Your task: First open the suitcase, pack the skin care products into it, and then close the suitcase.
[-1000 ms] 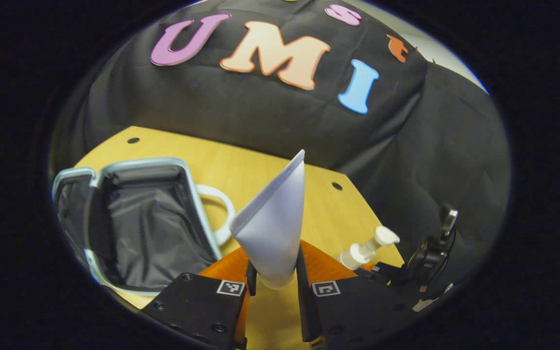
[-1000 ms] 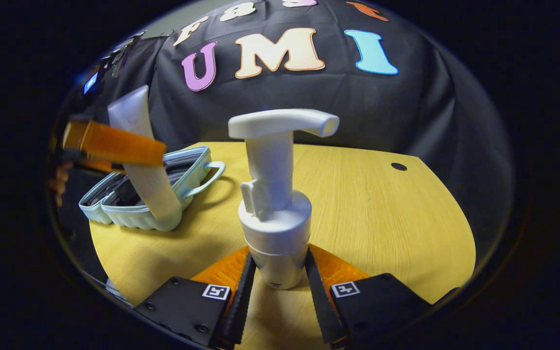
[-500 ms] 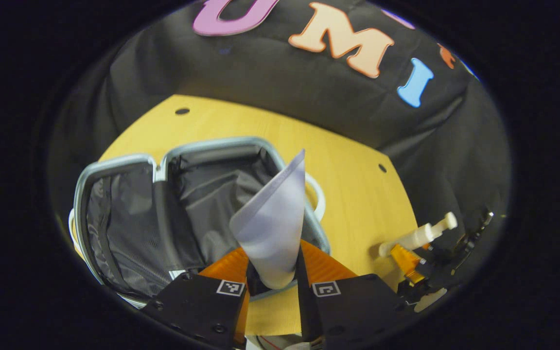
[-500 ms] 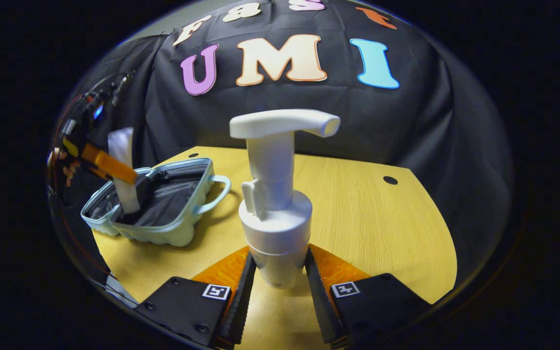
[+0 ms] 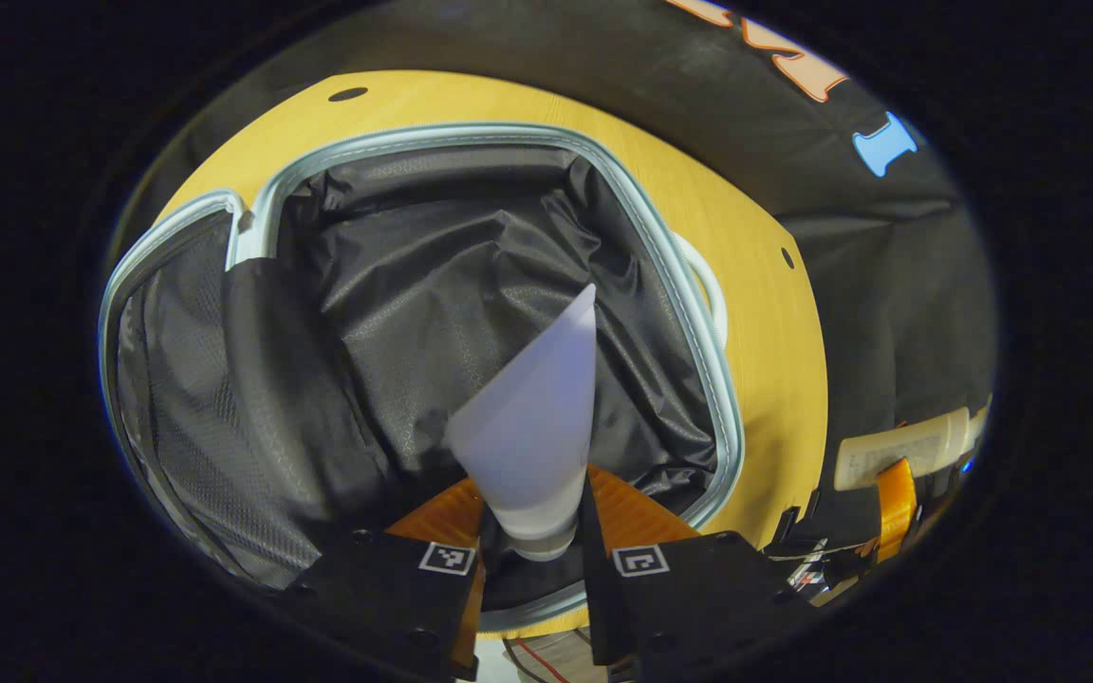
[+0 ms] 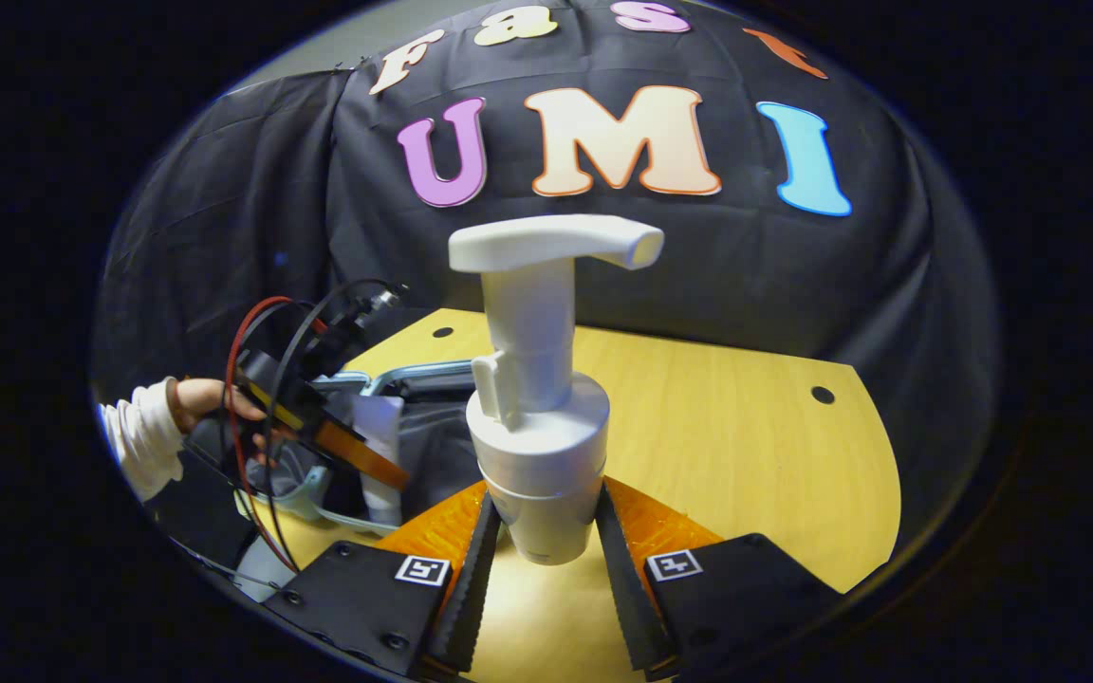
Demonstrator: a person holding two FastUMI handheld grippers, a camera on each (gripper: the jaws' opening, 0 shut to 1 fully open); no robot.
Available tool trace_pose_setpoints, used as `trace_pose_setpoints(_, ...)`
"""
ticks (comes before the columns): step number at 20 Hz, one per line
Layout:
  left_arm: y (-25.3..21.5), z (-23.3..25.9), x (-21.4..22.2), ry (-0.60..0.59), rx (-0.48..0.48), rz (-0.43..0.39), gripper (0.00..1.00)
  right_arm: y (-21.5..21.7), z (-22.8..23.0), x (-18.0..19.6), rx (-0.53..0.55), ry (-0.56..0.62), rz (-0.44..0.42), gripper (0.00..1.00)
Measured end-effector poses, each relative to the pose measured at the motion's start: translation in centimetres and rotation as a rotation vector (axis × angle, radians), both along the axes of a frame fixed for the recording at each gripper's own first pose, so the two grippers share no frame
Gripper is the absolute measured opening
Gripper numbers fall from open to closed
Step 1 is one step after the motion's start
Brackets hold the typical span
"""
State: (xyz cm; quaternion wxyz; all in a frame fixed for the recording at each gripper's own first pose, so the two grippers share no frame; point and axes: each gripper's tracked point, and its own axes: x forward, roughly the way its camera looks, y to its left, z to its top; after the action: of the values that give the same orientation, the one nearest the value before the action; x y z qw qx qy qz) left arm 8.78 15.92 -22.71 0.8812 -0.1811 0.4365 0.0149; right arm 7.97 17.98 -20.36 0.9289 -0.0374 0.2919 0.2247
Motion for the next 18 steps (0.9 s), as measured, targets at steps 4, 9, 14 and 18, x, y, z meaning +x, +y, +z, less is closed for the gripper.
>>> trace_pose_setpoints(4, 1.5, 1.7, 0.6, -0.039, 0.007, 0.027, 0.76, 5.6, -1.6, -0.3, -0.023, 0.049, 0.094, 0.59)
trace_pose_setpoints(9, 4.8, 7.3, -1.1, -0.2, 0.041, 0.062, 0.87, 10.3, -5.6, 0.5, -0.062, 0.171, 0.155, 0.59)
trace_pose_setpoints(14, 10.1, 13.4, -6.0, -0.39, 0.123, 0.116, 0.95, 12.3, -10.6, 1.6, -0.115, 0.299, 0.163, 0.6)
trace_pose_setpoints(18, 14.9, 16.4, -12.5, -0.437, 0.144, 0.243, 0.95, 12.9, -13.5, 2.5, -0.136, 0.389, 0.119, 0.61)
